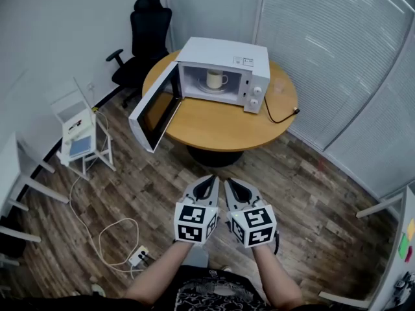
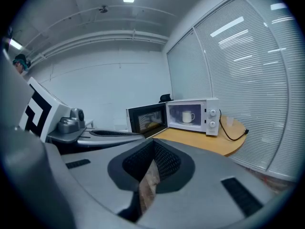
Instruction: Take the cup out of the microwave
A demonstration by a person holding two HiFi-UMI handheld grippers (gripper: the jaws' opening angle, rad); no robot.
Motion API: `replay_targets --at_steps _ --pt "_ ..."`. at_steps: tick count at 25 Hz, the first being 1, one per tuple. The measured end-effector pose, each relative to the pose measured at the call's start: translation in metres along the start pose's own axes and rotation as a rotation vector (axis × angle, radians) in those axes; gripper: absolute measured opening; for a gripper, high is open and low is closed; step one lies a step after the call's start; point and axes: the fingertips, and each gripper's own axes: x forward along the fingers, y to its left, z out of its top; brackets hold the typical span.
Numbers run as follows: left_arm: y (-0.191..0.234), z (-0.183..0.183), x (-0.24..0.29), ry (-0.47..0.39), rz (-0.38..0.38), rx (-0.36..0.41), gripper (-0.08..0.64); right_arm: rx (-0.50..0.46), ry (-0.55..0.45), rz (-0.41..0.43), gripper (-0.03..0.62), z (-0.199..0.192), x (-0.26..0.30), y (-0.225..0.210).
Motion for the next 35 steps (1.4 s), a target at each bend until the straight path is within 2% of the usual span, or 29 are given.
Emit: replay_targets --at_steps 14,22,29,35 --pt "0.088 0.042 0.050 -0.006 -0.062 -0.017 0.009 -0.018 0.003 -0.069 0.015 0.049 0.094 -0.004" --pt "0.114 0.051 0.069 -0.005 -0.073 -0.015 0.009 -0.015 -0.009 -0.081 0.015 0.061 0.123 -0.006" --pt "0.122 0.051 0.104 0.011 -0.075 -0.002 0.009 0.010 -0.013 -0.084 0.015 0.059 0.147 -0.034" --pt "0.127 0.061 0.155 0.013 -0.052 0.005 0.009 0.017 -0.018 -0.064 0.015 0.065 0.175 -0.076"
